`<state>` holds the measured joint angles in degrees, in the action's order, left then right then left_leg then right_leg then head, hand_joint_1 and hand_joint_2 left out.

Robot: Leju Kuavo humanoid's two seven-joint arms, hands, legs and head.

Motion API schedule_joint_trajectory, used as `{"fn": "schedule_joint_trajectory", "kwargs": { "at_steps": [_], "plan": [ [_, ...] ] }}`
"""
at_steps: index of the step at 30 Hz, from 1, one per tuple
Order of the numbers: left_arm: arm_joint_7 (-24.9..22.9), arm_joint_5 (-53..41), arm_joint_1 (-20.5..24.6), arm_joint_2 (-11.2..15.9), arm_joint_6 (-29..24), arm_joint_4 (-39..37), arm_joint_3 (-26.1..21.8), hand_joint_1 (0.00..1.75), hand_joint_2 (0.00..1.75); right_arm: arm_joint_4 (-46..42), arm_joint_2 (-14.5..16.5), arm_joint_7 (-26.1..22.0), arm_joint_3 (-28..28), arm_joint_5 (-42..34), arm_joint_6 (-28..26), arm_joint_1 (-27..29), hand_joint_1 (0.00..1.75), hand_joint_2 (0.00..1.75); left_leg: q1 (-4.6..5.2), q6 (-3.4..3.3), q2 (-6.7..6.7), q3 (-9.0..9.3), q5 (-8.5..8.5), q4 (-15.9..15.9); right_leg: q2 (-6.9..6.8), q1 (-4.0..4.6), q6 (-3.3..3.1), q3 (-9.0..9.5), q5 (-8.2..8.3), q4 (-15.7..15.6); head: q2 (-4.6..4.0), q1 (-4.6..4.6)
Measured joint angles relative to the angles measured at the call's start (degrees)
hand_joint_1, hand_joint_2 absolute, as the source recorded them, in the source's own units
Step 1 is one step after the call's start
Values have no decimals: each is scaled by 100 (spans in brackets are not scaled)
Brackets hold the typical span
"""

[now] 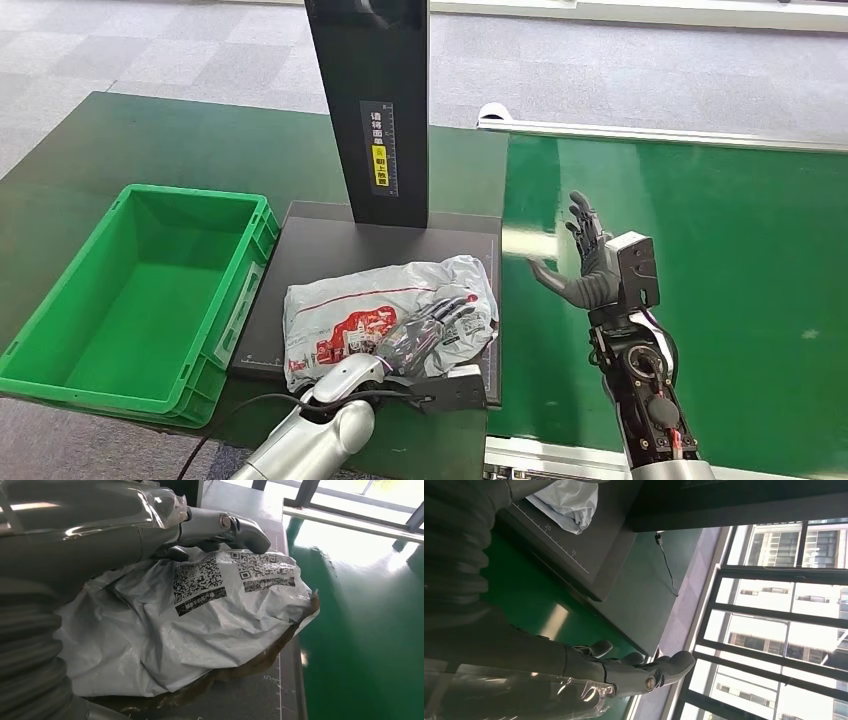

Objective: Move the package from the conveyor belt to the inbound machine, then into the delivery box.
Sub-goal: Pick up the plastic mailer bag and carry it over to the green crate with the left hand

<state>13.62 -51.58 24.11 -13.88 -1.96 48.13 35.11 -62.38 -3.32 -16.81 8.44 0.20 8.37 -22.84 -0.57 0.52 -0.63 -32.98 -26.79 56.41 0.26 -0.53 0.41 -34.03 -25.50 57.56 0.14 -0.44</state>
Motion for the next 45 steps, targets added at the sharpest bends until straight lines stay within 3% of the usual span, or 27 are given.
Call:
{"fn": "schedule_joint_trajectory", "kwargs": {
  "at_steps": [4, 11, 15, 16, 38, 44, 45],
  "plan": [
    [-285, -115, 43, 0, 187, -76, 6, 0, 175, 0, 19, 28, -1, 68, 0, 1, 0, 175, 0, 0, 0, 0, 0, 0, 0, 0, 0, 1, 0, 0, 0, 0],
    [-1351, -519, 247, -54, 199, -329, -145, 3, 175, -22, 161, 148, -5, 309, -52, 69, 0, 175, 0, 0, 0, 19, -1, -2, 0, 1, 0, 23, 0, 0, -1, 1],
    [-1525, -556, 270, -90, 231, -375, -398, 164, 175, -72, 253, 223, -15, 404, -57, 101, 0, 175, 0, 0, 1, 33, -1, -3, 1, 1, -1, 36, 0, 0, 1, 1],
    [-1530, -567, 266, -95, 244, -377, -447, 171, 175, -86, 272, 233, -15, 417, -57, 108, 0, 175, -1, 0, 1, 34, 0, -3, 1, 1, -1, 37, 0, 0, 0, 2],
    [-1593, -896, 202, -104, -10, -250, -760, 174, 175, -205, 391, 255, -62, 404, -61, 179, 0, 175, -1, 0, 1, 37, -1, -3, 1, 1, 0, 39, -1, 0, 1, 1],
    [-1230, -876, 65, -93, -399, -150, -843, 175, 175, -207, 393, 210, -75, 333, -49, 179, 0, 175, -1, 0, 1, 34, -1, -3, 1, 1, 0, 34, -1, 0, 0, 1],
    [-1114, -851, 13, -85, -575, -108, -864, 175, 131, -211, 393, 205, -78, 320, -44, 180, 0, 175, -1, 0, 1, 31, -1, -3, 1, 1, 0, 31, -1, 0, 1, 1]
  ]
}}
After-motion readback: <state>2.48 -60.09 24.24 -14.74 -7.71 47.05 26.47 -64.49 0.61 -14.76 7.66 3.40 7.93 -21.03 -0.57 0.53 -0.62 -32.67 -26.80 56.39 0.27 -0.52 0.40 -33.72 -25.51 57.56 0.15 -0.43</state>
